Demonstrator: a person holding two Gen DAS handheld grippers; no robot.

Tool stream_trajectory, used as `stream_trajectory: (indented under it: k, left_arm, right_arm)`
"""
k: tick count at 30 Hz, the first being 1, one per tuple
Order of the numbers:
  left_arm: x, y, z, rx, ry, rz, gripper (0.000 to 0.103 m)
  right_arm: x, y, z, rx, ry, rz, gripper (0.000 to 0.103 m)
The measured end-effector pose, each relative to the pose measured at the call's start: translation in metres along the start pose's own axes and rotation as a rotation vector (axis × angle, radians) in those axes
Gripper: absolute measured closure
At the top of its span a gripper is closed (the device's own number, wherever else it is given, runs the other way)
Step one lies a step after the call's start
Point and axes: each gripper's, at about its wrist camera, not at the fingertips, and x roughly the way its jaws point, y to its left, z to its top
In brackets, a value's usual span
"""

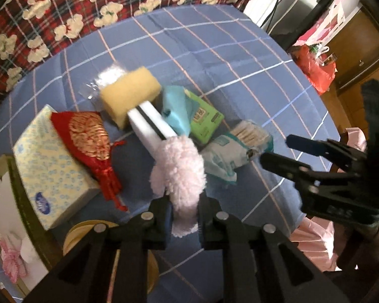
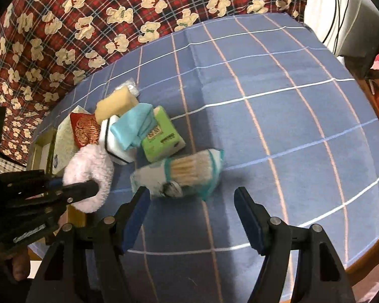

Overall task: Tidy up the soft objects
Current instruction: 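Grasp the pink fluffy puff with the left gripper, then grasp the cotton-swab bag with the right gripper while the left gripper holds the puff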

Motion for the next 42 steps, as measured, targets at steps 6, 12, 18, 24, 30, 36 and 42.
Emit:
stream_trajectory:
  k: [6, 12, 18, 24, 30, 36, 42]
  left_arm:
    - [-0.015, 0.01, -0.001, -0.027, -0.022, 0.012, 0.09]
    - [-0.026, 0.018, -0.003, -0.031, -0.034, 0.014, 0.09]
    - [-0.034, 0.024, -0.007, -0.039, -0.04, 0.026, 0.09]
    - [-0.036, 0.034, -0.012, -0.052, -0.04, 0.039, 0.09]
    - [-0.037, 0.039, -0.016, -0.052, -0.039, 0.046, 0.09]
    - [-0.04, 0.047, -0.017, -0.071, -0.043, 0.048, 0.09]
    - [-0.042, 0.044, -0.015, -0.066, -0.058, 0.034, 0.09]
  right_arm:
    - [0.011, 0.011, 0.009, -0.007, 0.001, 0.005, 0.019]
    - [0.03, 0.015, 0.015, 0.015, 0.05, 0.0, 0.017]
    - [0.049, 0.019, 0.017, 0.051, 0.105, 0.017, 0.015]
    - [0.055, 0.014, 0.02, 0.152, 0.102, 0.072, 0.015]
    - [0.069, 0.016, 0.022, 0.169, 0.118, 0.022, 0.039]
    - [0.069, 0.021, 0.023, 0.163, 0.12, 0.056, 0.06]
    - [0.059, 0.019, 0.014, 0.178, 0.115, 0.101, 0.065]
